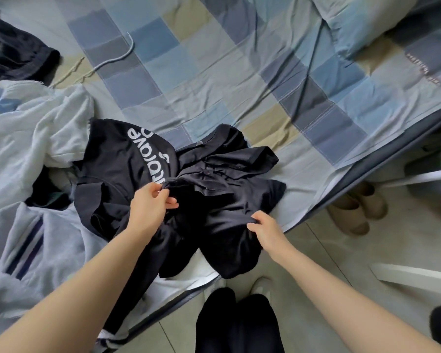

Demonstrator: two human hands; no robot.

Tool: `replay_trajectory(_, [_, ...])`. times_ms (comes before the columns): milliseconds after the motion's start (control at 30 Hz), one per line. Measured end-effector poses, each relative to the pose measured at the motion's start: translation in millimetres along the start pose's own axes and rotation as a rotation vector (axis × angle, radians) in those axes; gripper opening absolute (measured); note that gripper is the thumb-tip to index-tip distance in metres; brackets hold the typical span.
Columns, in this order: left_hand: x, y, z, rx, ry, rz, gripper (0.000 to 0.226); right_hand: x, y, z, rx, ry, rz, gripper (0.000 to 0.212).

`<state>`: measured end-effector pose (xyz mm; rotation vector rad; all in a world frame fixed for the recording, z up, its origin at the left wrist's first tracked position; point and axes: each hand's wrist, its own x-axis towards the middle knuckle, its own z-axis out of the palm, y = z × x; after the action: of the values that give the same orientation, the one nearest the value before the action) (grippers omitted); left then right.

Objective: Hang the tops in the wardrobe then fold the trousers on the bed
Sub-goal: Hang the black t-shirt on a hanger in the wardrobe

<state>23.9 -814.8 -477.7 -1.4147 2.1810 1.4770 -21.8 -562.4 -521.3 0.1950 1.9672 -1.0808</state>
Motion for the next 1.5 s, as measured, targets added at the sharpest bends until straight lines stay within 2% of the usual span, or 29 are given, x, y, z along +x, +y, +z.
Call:
replay_trajectory(100, [-27.6, 14.5, -12.1, -0.014, -0.044, 0.029, 0.031, -57.9, -64.4, -24.2, 0.107, -0.080, -0.147, 0.024])
replay_trajectory(133, [-38.9, 20.5, -15.7, 0.008, -0.112, 0.049, 0.045, -78.0, -84.1, -28.8, 0.087, -0.098, -0.205, 0.024])
replay_trajectory(200, [-63.9, 35.6, -23.4, 0.046, -0.347, 0.098, 0.080, -118.8, -123.7, -35.7, 0.036, -0.113, -0.308, 0.023])
replay_trajectory(267, [-91.5, 58.2, -32.4, 0.244, -0.562, 0.228, 0.099, -160.6, -165.7, -44.6, 0.059, -0.118, -0.425, 0.018])
replay_trajectory(300, [-101.7, 68.2, -34.9, 0.321, -0.609, 0.315, 0.098, -179.7, -186.1, -50.1, 0.099, -0.124, -0.486, 0.014])
replay_trajectory(333, [-112.0, 81.6, -38.5, 0.366, -0.588, 0.384, 0.086, -198.2, -206.0, -57.5, 0.145, -0.125, -0.541, 0.011])
replay_trajectory(400, [-134.9, 115.6, -48.1, 0.370, -0.404, 0.441, 0.050, -234.6, -245.9, -78.9, 0.220, -0.116, -0.629, 0.013])
replay_trajectory(433, [-143.6, 133.5, -54.4, 0.356, -0.293, 0.454, 0.042, -253.0, -265.5, -92.2, 0.241, -0.099, -0.673, 0.015])
replay_trajectory(500, [-150.3, 158.9, -72.2, 0.317, -0.151, 0.465, 0.041, -290.5, -303.1, -121.9, 0.271, -0.042, -0.770, 0.013])
replay_trajectory(600, [-156.0, 198.3, -102.6, 0.192, -0.173, 0.468, 0.030, -338.4, -347.6, -168.4, 0.270, 0.105, -0.898, 0.007])
replay_trajectory(700, [-178.8, 252.4, -132.1, -0.053, -0.183, 0.461, 0.028, -374.2, -370.6, -209.4, 0.258, 0.291, -0.956, 0.006])
replay_trajectory(833, [-228.0, 323.9, -167.0, -0.324, -0.232, 0.489, 0.018, -397.8, -372.1, -250.6, 0.229, 0.537, -0.928, 0.014])
replay_trajectory(933, [-258.5, 359.4, -185.4, -0.368, -0.217, 0.557, 0.028, -408.2, -362.5, -273.1, 0.165, 0.668, -0.897, 0.015])
replay_trajectory(1133, [-302.3, 411.0, -220.2, -0.351, -0.163, 0.670, 0.031, -423.2, -349.6, -310.0, -0.032, 0.782, -0.790, 0.015])
replay_trajectory(1233, [-318.6, 424.1, -231.6, -0.337, -0.188, 0.662, 0.032, -429.9, -347.9, -322.0, 0.033, 0.809, -0.722, 0.018])
replay_trajectory(1300, [-329.6, 428.7, -234.7, -0.361, -0.225, 0.622, 0.032, -433.5, -349.7, -328.2, 0.043, 0.860, -0.681, 0.012])
replay_trajectory(1333, [-336.3, 431.3, -235.4, -0.382, -0.253, 0.601, 0.031, -437.5, -351.4, -329.5, -0.031, 0.895, -0.656, 0.008])
replay_trajectory(1400, [-353.0, 438.2, -234.7, -0.448, -0.318, 0.565, 0.027, -442.7, -351.5, -327.5, -0.289, 0.928, -0.579, 0.022])
replay_trajectory(1433, [-362.0, 442.8, -233.4, -0.486, -0.357, 0.564, 0.025, -444.1, -350.6, -325.2, -0.384, 0.901, -0.542, 0.027])
replay_trajectory(1500, [-381.1, 454.5, -226.2, -0.536, -0.446, 0.585, 0.024, -448.2, -349.1, -316.5, -0.426, 0.798, -0.505, 0.027])
